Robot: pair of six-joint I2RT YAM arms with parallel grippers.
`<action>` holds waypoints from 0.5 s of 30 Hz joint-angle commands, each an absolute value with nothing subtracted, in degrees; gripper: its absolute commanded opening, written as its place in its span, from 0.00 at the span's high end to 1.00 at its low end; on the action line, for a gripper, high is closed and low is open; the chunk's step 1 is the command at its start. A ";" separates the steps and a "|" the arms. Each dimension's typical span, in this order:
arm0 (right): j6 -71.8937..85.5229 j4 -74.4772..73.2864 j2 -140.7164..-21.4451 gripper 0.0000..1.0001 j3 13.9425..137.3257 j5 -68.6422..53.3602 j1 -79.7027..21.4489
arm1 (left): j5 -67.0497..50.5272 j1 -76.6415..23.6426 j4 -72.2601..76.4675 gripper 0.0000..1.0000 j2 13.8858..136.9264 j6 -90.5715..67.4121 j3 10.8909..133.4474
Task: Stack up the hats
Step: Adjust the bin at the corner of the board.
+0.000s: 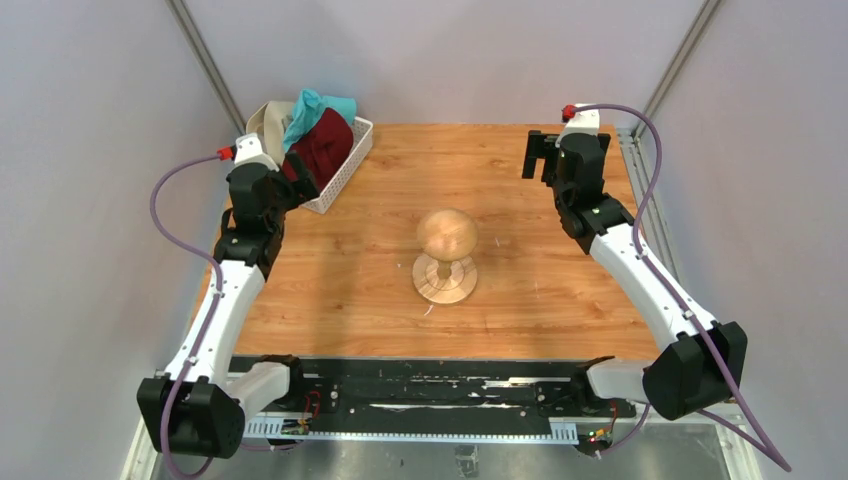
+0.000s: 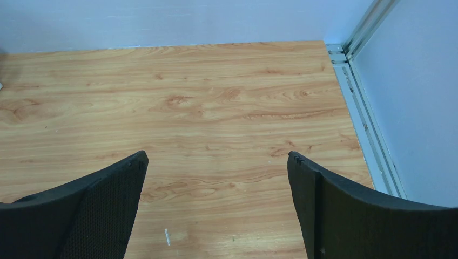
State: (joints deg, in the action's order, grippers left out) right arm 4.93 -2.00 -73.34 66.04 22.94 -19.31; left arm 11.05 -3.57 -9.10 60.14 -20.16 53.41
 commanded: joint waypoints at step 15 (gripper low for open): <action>5.19 -1.89 -73.01 0.00 65.60 23.64 -18.83 | 9.89 -3.87 -5.28 0.02 56.27 -19.68 50.43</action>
State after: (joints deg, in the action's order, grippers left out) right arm 4.93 -2.00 -73.34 66.04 22.96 -19.31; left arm 10.59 -3.57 -7.31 57.12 -20.12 50.74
